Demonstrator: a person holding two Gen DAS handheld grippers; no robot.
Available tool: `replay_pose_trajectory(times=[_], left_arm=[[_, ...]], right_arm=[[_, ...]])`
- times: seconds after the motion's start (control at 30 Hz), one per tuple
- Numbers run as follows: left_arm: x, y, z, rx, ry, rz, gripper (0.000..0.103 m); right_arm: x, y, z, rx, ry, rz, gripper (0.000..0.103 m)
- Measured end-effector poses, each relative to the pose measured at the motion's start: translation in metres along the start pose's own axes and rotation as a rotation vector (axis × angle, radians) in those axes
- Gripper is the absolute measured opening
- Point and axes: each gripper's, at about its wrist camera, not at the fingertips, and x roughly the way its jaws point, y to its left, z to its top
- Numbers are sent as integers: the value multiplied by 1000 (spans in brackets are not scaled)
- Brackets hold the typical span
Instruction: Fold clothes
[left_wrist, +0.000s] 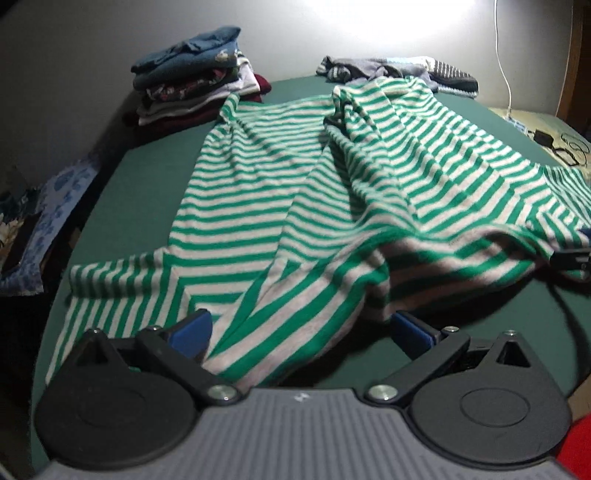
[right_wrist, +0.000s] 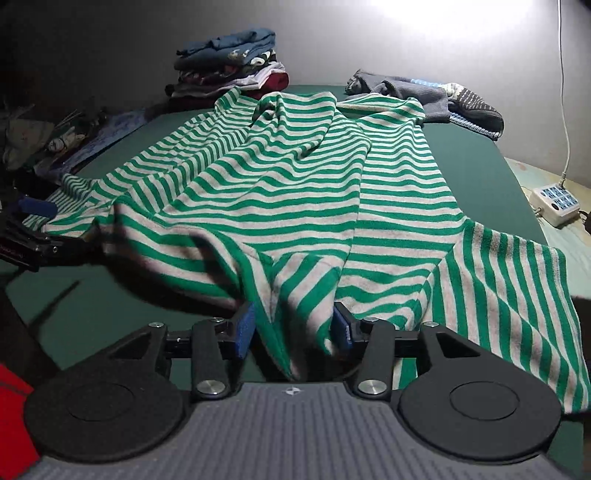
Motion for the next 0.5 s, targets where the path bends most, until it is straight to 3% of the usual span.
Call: replay_pose_trajectory(times=[0.1,0.27,0.37,0.4,0.47,0.5], left_arm=[[0,14,-13,27,29,-41,102],[7,36,-18,50,27,-69,100],[7,54,-15,35,18,-103,78],[7,59,-14,23,21,-129,62],[7,67,-12,3,20,-181,45],[7,68,-11,2,22,-211,32]], right_arm=[[0,9,-2,-45,17,-29,54],[6,22,-6,-128,32,-108,50],[6,19,-3,-109,40,-137,18],[4,15,0,-82,43,-123,16],[-3,8,7,-43,48,-89,12],[-6,6,10,-35,49,-76,11]])
